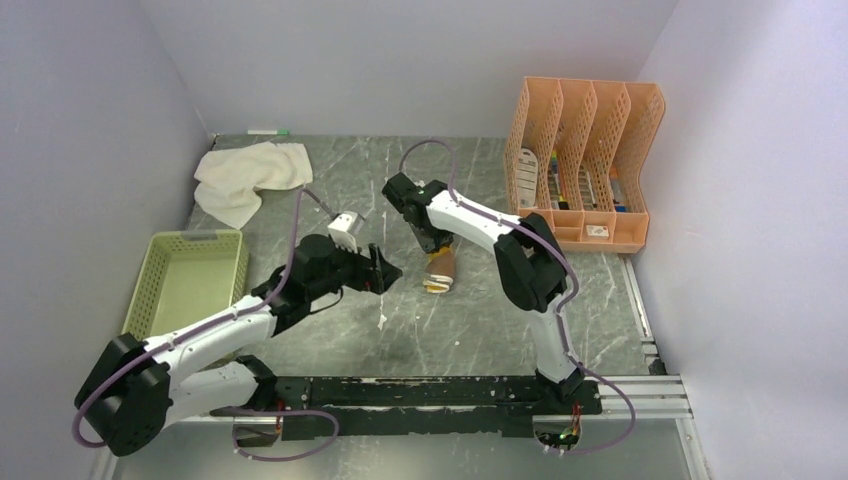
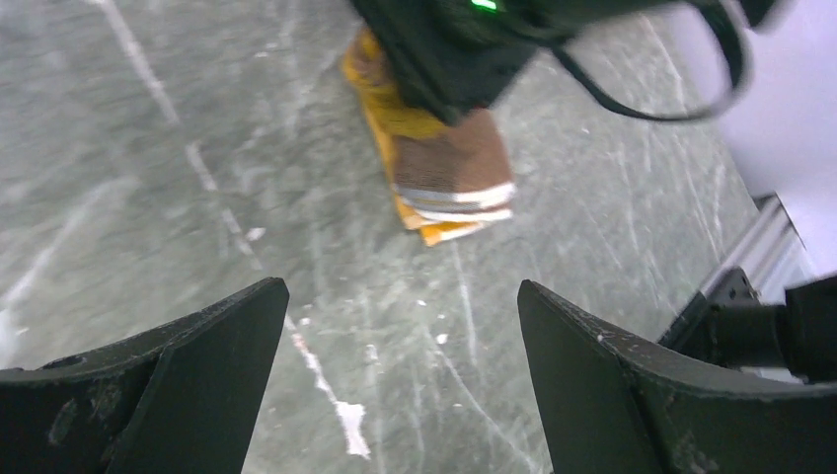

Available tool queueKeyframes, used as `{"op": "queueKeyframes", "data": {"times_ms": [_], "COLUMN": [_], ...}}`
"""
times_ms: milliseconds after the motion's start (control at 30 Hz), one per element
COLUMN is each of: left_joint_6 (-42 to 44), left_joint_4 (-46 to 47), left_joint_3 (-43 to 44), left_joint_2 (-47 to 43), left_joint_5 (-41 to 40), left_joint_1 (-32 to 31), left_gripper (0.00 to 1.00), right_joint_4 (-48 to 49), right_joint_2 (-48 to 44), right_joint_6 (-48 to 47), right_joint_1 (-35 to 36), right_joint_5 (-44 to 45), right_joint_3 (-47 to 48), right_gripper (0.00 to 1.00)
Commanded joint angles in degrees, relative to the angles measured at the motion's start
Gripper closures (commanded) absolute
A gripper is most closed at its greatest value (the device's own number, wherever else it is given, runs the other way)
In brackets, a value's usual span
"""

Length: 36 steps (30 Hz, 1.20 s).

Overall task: Roll the towels
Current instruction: Roll the towel at the center of the board, then pick up the towel at the center of the board.

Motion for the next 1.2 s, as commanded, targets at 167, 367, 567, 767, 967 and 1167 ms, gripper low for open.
{"op": "queueKeyframes", "data": {"times_ms": [167, 367, 567, 767, 967, 1167], "left_joint_6": [0.6, -0.9, -6.6, -11.6, -14.8, -21.3], "left_joint_4": [16.5, 23.7, 17.4, 11.7, 4.2, -12.3], "left_joint_3": [-1.2, 1.2, 9.7, 16.1, 22.6, 34.3], "left_joint_2": [7.7, 18.0, 27.1, 31.0, 36.8, 46.5], "left_joint_5": [-10.4, -13.3, -21.4, -26.8, -39.5, -55.4], "left_joint_1": [-10.3, -16.4, -21.5, -24.3, -28.2, -32.6], "left_gripper": [0.01, 0.0, 0.0, 0.0, 0.0, 0.01], "right_joint_4": [-3.7, 1.3, 1.6, 3.1, 4.3, 5.1], "right_joint_2": [9.2, 10.2, 10.5, 10.2, 10.4, 10.1], "right_joint_6": [3.9, 4.9, 4.6, 4.2, 4.0, 3.5], "right_joint_1": [-0.9, -2.1, -2.7, -3.2, -3.3, -3.3], "right_joint_5": [-2.9, -6.9, -7.7, -9.0, -9.5, -10.0], "right_joint_3": [3.8, -2.6, -3.1, -4.4, -6.1, -7.1], "right_gripper": [0.9, 0.9, 0.88, 0.88, 0.88, 0.87]}}
